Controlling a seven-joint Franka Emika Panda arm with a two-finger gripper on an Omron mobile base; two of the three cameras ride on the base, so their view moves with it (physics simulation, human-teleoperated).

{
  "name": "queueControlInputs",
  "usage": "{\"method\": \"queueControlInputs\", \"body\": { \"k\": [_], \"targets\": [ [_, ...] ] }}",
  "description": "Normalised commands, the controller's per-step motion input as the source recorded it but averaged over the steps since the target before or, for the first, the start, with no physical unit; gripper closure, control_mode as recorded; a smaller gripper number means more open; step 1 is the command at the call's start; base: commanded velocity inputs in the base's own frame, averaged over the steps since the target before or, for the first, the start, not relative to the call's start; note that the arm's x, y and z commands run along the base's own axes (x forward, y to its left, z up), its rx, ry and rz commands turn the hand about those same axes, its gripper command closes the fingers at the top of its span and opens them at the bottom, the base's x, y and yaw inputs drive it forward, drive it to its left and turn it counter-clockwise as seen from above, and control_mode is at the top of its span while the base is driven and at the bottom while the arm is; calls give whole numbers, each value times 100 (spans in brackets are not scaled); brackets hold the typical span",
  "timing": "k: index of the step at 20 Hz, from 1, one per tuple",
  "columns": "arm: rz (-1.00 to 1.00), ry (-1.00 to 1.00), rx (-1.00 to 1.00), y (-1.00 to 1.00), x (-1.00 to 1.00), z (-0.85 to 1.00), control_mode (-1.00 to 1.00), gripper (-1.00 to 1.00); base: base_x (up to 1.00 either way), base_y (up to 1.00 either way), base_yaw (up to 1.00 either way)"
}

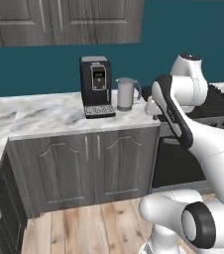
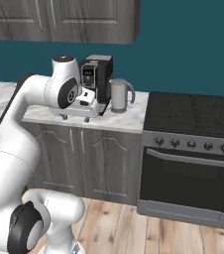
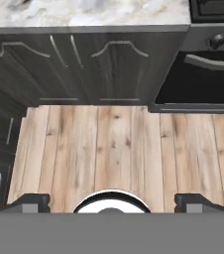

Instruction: Navigate to the coffee machine.

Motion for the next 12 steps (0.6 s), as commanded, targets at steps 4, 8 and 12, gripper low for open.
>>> {"method": "queueControlInputs", "body": {
  "k": [4, 8, 12],
  "targets": [
    [0, 0, 0, 0, 0, 0, 100, -100, 98, 81, 0],
    [0, 0, 0, 0, 0, 0, 100, -100, 92, 46, 0],
    [0, 0, 0, 0, 0, 0, 100, -100, 84, 28, 0]
  ]
}}
